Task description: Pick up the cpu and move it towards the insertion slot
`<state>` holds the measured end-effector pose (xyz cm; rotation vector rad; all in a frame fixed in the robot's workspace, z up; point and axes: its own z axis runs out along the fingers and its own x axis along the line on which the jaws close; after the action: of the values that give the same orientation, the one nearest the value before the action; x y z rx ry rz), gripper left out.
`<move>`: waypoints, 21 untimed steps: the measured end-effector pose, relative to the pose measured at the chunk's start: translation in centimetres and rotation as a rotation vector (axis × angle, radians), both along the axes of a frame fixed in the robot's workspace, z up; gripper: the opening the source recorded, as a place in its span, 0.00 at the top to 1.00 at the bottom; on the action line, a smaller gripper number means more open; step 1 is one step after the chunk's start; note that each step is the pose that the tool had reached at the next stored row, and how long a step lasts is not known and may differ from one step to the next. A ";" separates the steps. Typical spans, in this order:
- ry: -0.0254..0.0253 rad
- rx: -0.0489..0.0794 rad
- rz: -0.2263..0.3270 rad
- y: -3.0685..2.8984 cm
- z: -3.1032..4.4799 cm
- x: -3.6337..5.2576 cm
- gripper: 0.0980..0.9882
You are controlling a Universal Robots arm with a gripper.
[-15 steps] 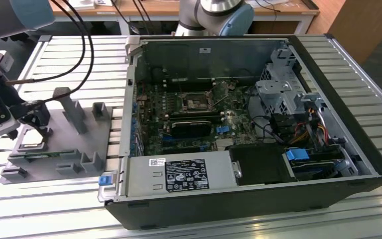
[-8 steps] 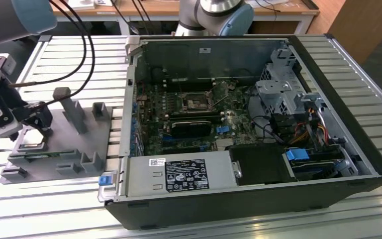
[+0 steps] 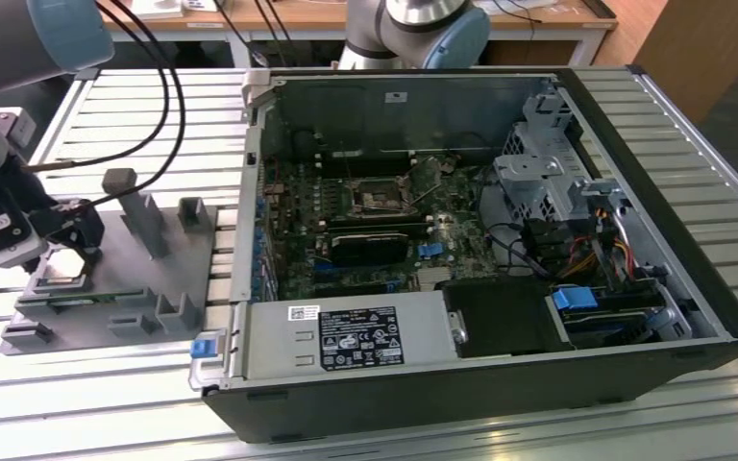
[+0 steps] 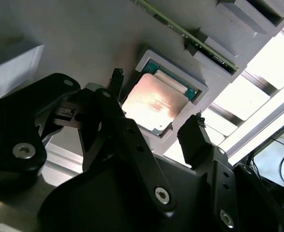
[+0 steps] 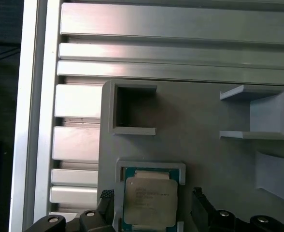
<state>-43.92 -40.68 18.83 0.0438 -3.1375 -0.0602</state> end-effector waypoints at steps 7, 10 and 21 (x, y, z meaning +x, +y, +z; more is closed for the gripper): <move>0.0001 0.000 0.000 0.00 -0.47 -0.04 0.29; 0.0003 0.000 0.000 0.00 -0.52 -0.05 0.30; -0.0001 0.000 -0.001 0.00 -0.55 -0.26 0.38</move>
<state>-44.18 -40.68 18.28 0.0421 -3.1377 -0.0601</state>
